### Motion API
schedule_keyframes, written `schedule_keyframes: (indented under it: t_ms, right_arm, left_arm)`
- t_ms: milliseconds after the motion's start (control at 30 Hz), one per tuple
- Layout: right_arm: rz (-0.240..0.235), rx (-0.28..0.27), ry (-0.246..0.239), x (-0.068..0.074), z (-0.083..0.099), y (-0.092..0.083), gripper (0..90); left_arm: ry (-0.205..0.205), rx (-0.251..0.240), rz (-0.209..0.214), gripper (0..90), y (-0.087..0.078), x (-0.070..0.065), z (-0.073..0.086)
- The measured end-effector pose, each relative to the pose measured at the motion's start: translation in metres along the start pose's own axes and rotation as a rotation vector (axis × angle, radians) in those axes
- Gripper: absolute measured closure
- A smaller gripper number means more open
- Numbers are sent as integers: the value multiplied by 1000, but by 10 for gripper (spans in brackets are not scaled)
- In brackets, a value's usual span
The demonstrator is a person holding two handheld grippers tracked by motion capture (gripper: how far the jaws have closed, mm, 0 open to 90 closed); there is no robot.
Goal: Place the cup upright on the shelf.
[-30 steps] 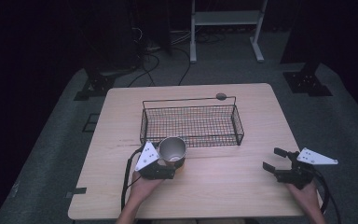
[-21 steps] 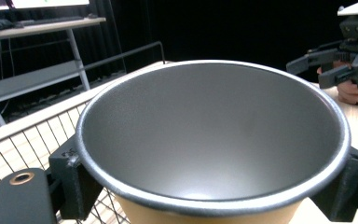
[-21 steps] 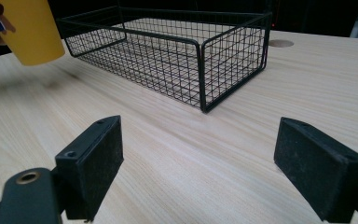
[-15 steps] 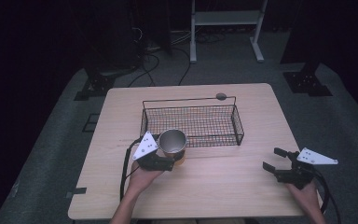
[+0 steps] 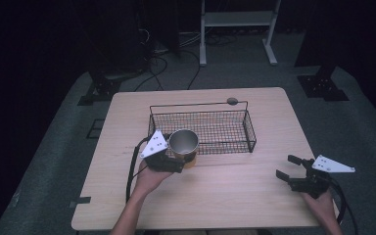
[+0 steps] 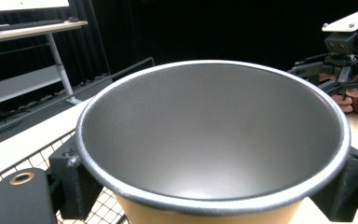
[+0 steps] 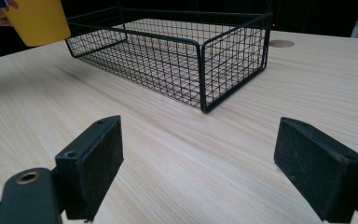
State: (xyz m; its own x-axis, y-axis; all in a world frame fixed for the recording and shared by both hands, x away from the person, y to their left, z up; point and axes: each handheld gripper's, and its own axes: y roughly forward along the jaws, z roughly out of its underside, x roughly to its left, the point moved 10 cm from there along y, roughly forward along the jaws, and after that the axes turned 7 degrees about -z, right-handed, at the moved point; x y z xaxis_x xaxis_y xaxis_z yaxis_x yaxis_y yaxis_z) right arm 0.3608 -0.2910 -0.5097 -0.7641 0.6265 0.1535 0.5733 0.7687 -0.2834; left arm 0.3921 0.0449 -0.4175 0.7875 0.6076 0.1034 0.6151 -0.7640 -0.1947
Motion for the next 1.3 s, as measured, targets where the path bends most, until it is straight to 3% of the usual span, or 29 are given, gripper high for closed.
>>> schedule_keyframes:
  t_ms: [467,1300]
  right_arm:
    - [1,-3,1,0,0,0,137]
    - [-1,-4,6,0,0,0,137]
  left_arm:
    - [-5,-2,31,128,11,12,-15]
    - [23,-4,66,128,37,38,-45]
